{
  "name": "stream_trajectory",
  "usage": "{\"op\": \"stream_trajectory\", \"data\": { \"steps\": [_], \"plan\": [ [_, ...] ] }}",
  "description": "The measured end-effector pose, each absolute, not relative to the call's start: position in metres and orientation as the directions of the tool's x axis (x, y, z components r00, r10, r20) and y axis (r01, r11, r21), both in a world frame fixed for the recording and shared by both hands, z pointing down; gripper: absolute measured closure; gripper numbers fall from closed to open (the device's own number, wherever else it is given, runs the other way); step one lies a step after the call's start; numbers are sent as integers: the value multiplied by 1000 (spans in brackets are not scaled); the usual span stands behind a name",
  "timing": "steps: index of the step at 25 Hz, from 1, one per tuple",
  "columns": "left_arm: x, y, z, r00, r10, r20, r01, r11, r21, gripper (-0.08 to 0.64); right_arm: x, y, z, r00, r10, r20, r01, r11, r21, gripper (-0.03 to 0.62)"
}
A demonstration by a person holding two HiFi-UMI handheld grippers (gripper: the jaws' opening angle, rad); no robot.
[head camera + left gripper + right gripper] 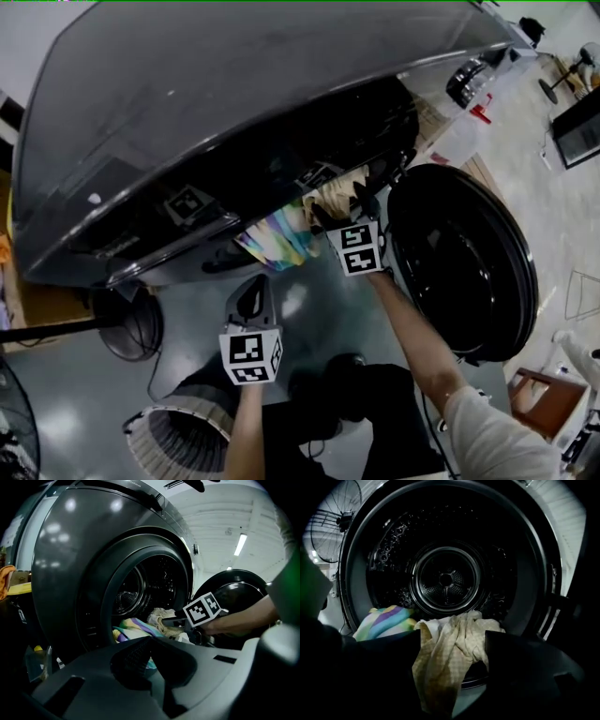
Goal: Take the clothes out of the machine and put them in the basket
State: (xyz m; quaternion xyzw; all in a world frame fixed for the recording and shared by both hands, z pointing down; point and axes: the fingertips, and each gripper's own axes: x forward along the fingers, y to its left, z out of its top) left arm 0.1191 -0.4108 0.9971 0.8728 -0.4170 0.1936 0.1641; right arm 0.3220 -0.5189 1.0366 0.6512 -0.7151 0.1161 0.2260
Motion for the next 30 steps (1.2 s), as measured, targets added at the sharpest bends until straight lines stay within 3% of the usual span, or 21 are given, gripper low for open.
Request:
{"op": "stream_trajectory", "data": {
  "steps": [7, 11, 15, 22, 30],
  "plan": [
    [123, -412, 1011, 588, -661, 467, -784, -609, 125, 543, 342, -529, 1088, -11, -836, 548, -985, 102, 136, 189],
    [120, -406, 1014, 588, -654, 476, -782, -610, 129, 543, 348, -526, 1089, 3, -823, 568, -994, 62, 95, 373],
    [116, -398, 1009, 586, -647, 487, -783, -608, 133, 543, 352, -518, 1082, 12, -800, 599, -993, 59, 100, 488],
    [107, -391, 963, 575, -647, 500, -791, -596, 139, 543, 341, -500, 1033, -1, -808, 589, -994, 67, 90, 502],
    [110, -374, 878, 576, -626, 525, -795, -579, 182, 543, 328, -460, 921, -10, -824, 566, -993, 73, 88, 503]
  ]
}}
